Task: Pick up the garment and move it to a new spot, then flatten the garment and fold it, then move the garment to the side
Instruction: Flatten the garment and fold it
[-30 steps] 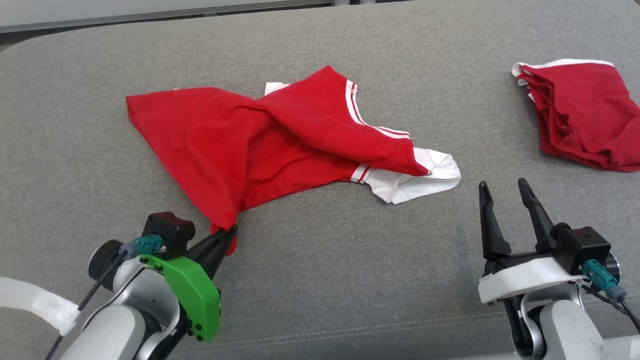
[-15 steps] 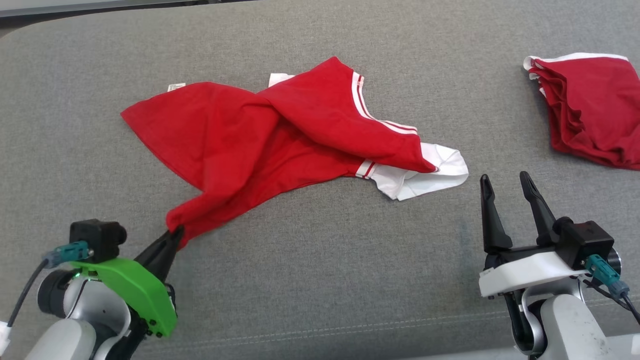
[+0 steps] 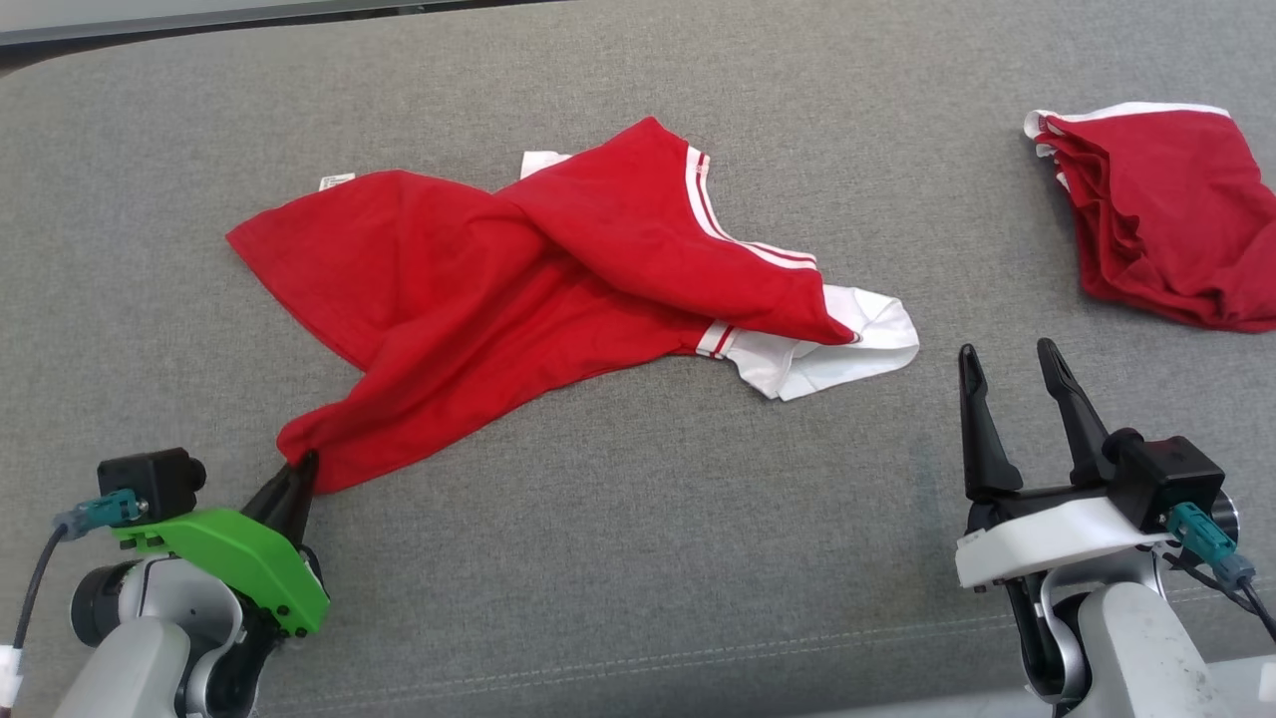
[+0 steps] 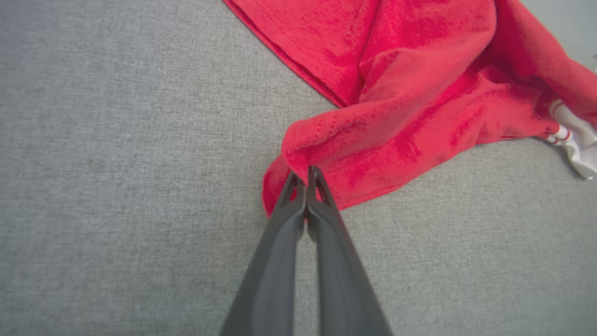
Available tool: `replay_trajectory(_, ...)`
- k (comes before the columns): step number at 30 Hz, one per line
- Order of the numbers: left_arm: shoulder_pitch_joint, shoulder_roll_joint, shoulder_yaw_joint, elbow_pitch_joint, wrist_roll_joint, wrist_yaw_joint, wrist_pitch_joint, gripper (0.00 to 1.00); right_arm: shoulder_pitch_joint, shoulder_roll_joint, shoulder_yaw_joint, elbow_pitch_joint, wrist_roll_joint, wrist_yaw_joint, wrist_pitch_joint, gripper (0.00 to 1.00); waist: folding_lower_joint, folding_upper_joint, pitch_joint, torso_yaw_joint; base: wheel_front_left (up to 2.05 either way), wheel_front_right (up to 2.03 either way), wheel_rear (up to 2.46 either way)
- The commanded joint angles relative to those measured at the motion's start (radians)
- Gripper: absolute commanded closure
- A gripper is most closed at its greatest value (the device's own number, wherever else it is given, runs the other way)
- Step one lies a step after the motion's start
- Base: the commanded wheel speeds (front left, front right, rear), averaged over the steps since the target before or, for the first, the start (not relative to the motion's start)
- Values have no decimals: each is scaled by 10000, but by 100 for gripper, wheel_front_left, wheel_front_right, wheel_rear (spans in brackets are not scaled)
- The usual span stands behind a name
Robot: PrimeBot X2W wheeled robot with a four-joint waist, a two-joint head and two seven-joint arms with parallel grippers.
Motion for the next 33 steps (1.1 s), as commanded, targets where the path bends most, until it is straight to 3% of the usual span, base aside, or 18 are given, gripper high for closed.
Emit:
replay_trajectory(1,-241,-34,104,152,-18,63,-195,0,-63,-31,-14,0,59,-5,-38,0,0,0,-17,-2,0,0,0)
replay_trajectory(8,-405,-353,554,741,505,941,-1835,0,46,-33,-120,-97,-2,-5,-38,0,0,0,-128,48,0,0,0)
replay_trajectory(16,70,-534,853,-451,1573,2398,-3418,0,142,-30,-104,-177,-269,-5,-38,0,0,0,-439,213,0,0,0)
replay_trajectory(26,1154,-367,450,-3036,2802,3056,-3566,0,384,-43,273,-253,-728,-5,53,0,0,0,-1064,394,0,0,0)
replay_trajectory(33,1725,-338,58,-3664,3046,3348,-3155,0,699,-89,413,-360,-804,-5,213,0,0,0,-1433,439,0,0,0)
